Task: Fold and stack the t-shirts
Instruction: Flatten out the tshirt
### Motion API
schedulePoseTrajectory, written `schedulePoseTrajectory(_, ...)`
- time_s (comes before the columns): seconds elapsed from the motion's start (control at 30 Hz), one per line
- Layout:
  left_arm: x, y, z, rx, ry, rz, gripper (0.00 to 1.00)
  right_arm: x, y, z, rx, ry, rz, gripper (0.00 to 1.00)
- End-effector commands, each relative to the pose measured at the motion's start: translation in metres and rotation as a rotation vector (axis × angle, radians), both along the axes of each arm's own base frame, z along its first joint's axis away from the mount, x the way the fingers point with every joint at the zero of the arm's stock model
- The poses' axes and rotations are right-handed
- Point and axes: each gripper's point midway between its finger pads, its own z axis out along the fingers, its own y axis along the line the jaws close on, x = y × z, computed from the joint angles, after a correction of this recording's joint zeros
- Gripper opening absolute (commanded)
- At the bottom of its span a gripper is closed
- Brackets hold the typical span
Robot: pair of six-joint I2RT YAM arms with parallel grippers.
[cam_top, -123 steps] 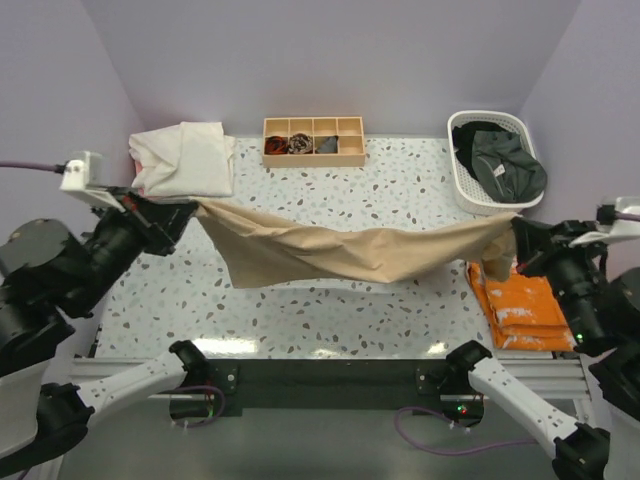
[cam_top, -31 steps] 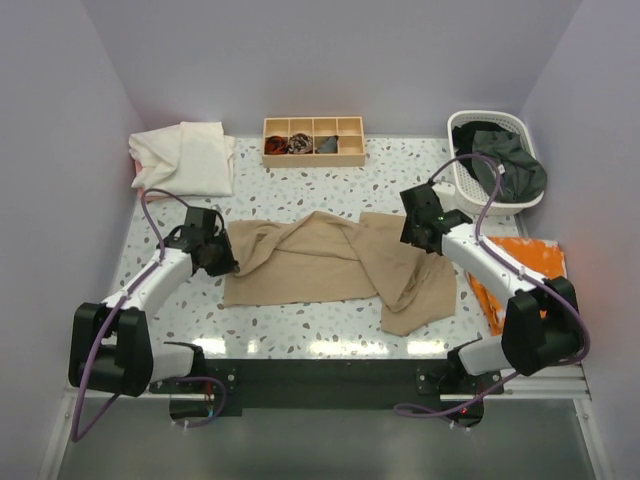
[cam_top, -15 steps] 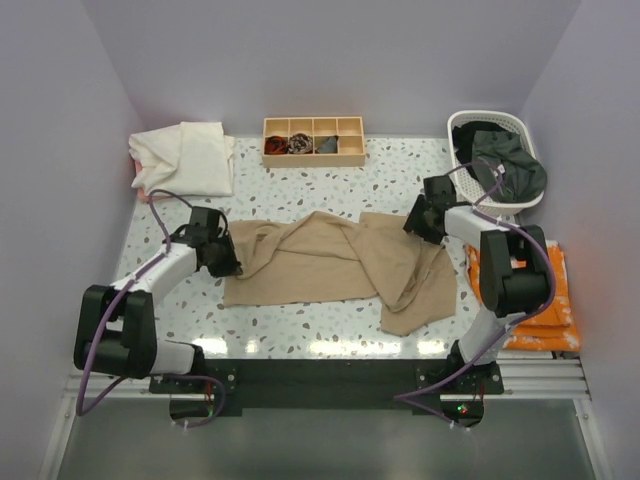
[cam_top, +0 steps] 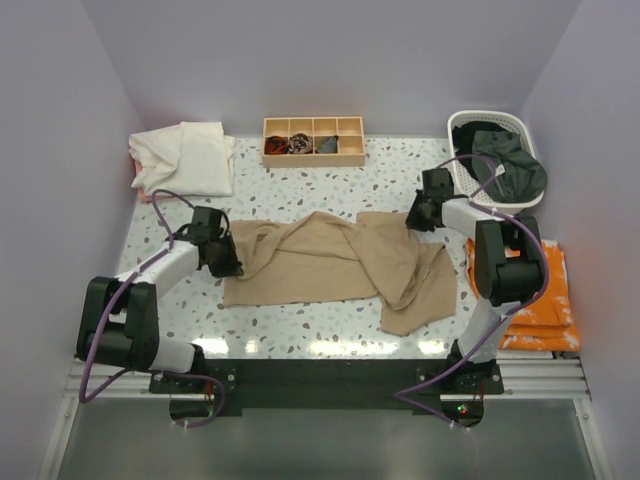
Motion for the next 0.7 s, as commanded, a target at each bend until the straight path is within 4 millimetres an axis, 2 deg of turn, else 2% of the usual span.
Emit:
schedulePoseTrajectory(0.0,0.023,-0.005,0.017,-0.012,-0.09,-0.028,0.0,0.021,0.007,0.04,0.033,-0.164,0.049,0.0)
schedulePoseTrajectory(0.07,0.029,-0.006,0.027,-0.011,-0.12,-0.037,0.0,0.019,0.014,0.06,0.064,-0.219,0.087,0.0)
schedulePoseTrajectory(0.1,0.032,-0.006,0.031,-0.009,-0.132,-0.047,0.0,0.018,0.016,0.087,0.073,-0.282,0.104,0.0)
schedulePoseTrajectory(0.17,0.042,-0.004,0.05,0.008,-0.17,-0.053,0.0,0.011,0.022,0.115,0.097,-0.342,0.144,0.0)
schedulePoseTrajectory(0.2,0.045,-0.003,0.058,0.017,-0.186,-0.064,0.0,0.005,0.023,0.144,0.105,-0.406,0.158,0.0)
schedulePoseTrajectory(0.23,0.051,-0.001,0.075,0.031,-0.219,-0.062,0.0,-0.001,0.023,0.16,0.102,-0.438,0.173,0.0)
schedulePoseTrajectory(0.3,0.057,0.001,0.095,0.048,-0.262,-0.071,0.0,-0.014,0.021,0.181,0.093,-0.468,0.179,0.0)
schedulePoseTrajectory(0.33,0.062,0.004,0.115,0.061,-0.3,-0.064,0.0,-0.024,0.02,0.205,0.083,-0.521,0.191,0.0)
schedulePoseTrajectory(0.4,0.066,0.006,0.136,0.076,-0.342,-0.068,0.0,-0.038,0.02,0.225,0.086,-0.536,0.21,0.0)
schedulePoseTrajectory(0.43,0.067,0.008,0.156,0.082,-0.378,-0.064,0.0,-0.048,0.02,0.242,0.082,-0.571,0.225,0.0)
schedulePoseTrajectory(0.5,0.066,0.011,0.175,0.099,-0.41,-0.067,0.0,-0.063,0.019,0.26,0.077,-0.589,0.239,0.0)
schedulePoseTrajectory(0.53,0.063,0.015,0.195,0.116,-0.442,-0.058,0.0,-0.069,0.018,0.271,0.07,-0.606,0.248,0.0)
schedulePoseTrajectory(0.6,0.057,0.021,0.217,0.139,-0.483,-0.051,0.0,-0.09,0.017,0.305,0.065,-0.665,0.267,0.0)
schedulePoseTrajectory(0.63,0.051,0.027,0.24,0.162,-0.527,-0.034,0.0,-0.098,0.019,0.316,0.065,-0.684,0.293,0.0)
schedulePoseTrajectory(0.67,0.047,0.03,0.253,0.174,-0.552,-0.027,0.0,-0.109,0.019,0.346,0.065,-0.749,0.307,0.0)
